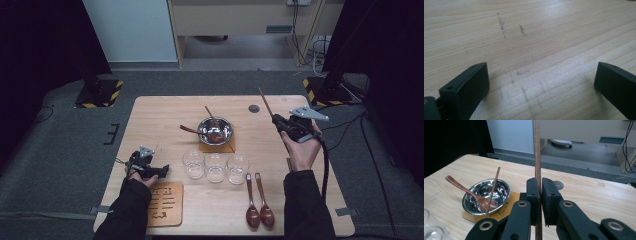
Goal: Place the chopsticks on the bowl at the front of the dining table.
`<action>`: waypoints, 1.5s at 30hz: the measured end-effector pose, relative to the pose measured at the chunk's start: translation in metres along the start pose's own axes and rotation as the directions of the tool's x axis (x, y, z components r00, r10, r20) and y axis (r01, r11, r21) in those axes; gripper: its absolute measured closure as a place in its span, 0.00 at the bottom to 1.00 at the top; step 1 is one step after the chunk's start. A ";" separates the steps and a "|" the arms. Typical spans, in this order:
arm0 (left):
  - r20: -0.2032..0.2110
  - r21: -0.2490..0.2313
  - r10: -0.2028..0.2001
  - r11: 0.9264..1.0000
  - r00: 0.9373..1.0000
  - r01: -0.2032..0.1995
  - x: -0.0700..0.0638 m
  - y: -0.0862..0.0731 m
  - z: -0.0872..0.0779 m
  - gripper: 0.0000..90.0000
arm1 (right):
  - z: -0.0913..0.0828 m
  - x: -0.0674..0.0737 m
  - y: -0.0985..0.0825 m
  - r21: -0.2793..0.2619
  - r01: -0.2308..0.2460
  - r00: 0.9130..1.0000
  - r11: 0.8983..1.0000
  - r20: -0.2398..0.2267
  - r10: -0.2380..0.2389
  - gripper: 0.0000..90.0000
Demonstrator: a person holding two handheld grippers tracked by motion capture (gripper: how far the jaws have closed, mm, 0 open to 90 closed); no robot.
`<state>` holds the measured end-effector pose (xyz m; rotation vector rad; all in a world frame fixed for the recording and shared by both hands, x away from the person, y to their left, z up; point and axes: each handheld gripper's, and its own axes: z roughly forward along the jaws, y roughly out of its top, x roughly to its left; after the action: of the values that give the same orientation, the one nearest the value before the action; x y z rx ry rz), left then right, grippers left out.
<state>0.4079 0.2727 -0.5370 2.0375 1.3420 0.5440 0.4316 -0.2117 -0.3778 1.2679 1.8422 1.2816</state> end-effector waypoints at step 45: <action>0.000 0.000 0.000 1.000 1.000 0.000 0.000 0.000 0.000 0.00 | 0.053 0.029 0.022 0.021 0.043 0.998 0.999 -0.047 -0.042 0.94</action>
<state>0.4079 0.2727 -0.5370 2.0382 1.3419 0.5438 0.4720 -0.1620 -0.3764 1.2139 1.9106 1.2814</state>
